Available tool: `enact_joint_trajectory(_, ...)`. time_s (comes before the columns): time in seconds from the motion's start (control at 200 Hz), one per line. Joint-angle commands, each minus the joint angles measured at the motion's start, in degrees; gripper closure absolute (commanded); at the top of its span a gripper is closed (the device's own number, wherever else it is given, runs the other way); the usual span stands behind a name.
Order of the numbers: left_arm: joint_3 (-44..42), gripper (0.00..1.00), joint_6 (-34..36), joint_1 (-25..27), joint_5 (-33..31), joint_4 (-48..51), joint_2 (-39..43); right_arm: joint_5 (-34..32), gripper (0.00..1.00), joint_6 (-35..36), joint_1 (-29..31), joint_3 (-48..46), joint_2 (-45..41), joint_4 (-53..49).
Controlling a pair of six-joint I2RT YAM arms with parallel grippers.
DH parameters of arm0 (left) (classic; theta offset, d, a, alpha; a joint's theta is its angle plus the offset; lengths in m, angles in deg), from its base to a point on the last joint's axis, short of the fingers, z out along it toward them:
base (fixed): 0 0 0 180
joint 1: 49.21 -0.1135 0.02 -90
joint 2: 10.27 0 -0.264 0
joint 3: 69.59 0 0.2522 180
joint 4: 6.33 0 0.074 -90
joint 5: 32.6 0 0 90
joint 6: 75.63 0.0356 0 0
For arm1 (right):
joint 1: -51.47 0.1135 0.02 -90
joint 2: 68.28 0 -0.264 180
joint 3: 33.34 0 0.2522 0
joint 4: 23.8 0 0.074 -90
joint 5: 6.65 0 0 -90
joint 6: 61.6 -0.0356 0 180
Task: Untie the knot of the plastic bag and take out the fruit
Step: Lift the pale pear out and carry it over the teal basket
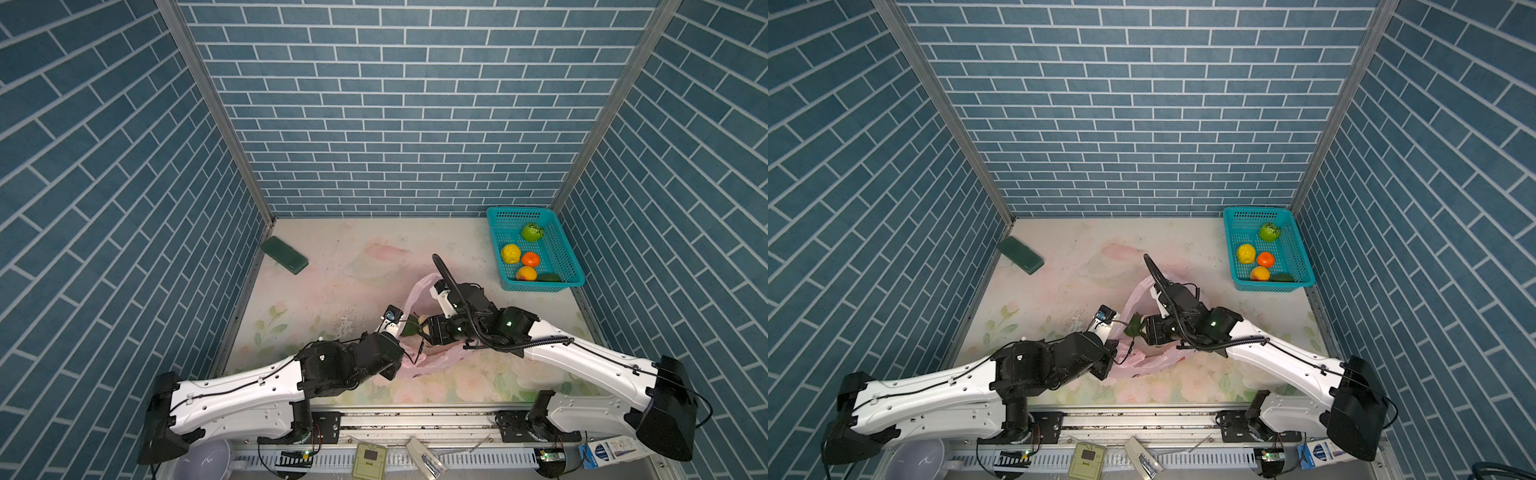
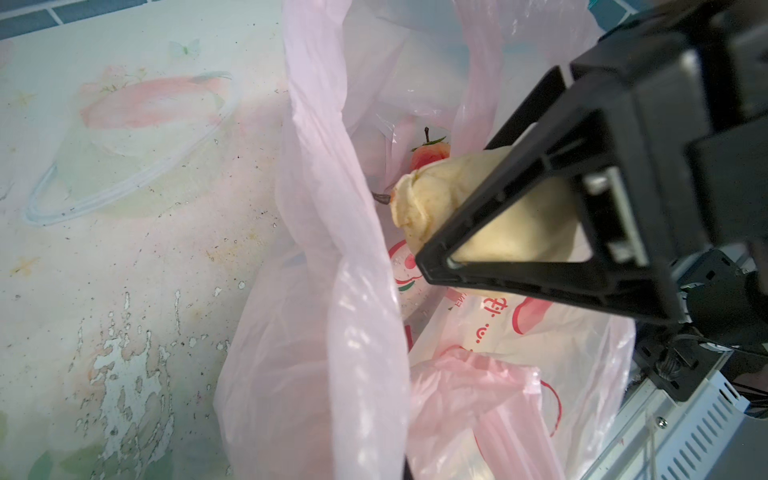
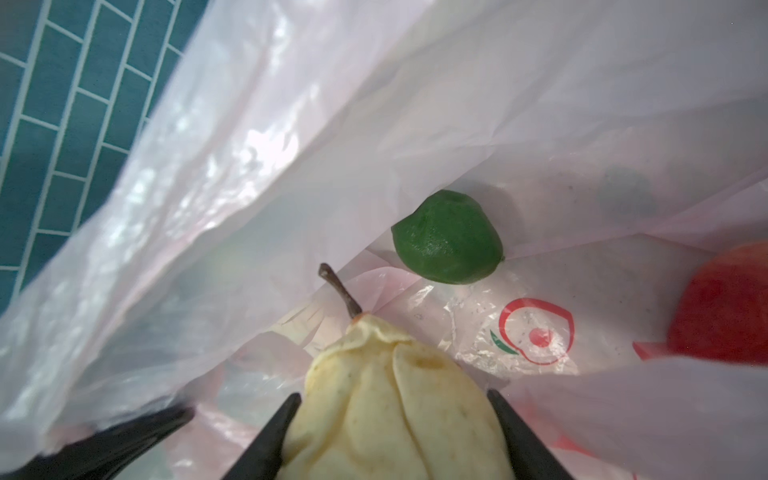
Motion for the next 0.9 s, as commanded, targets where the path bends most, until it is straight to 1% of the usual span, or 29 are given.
enact_joint_trajectory(0.0,0.34,1.00,1.06,-0.32,-1.55,-0.21,-0.12,4.20,0.54,1.39,-0.24,4.90,-0.71,-6.09)
enact_joint_trajectory(0.22,0.61,1.00,2.14,-0.32,-1.64,-2.10,-1.17,6.49,0.54,1.70,-0.95,10.82,-2.70,-12.17)
enact_joint_trajectory(0.385,0.19,1.00,2.32,-0.32,-1.72,-2.86,-1.12,7.11,0.53,1.74,-4.81,14.12,-5.04,-16.04)
enact_joint_trajectory(0.57,0.04,1.00,2.67,-0.32,-1.72,-3.49,-1.04,9.06,0.53,4.37,-15.14,18.59,-5.52,-19.49)
enact_joint_trajectory(0.785,0.69,1.00,3.63,-0.28,-1.41,-3.96,-1.84,10.62,0.53,9.45,-31.73,22.71,-2.23,-20.79)
enact_joint_trajectory(0.895,0.61,1.00,3.82,-0.33,-1.20,-4.82,-2.10,9.14,0.52,11.65,-39.65,23.23,0.47,-18.61)
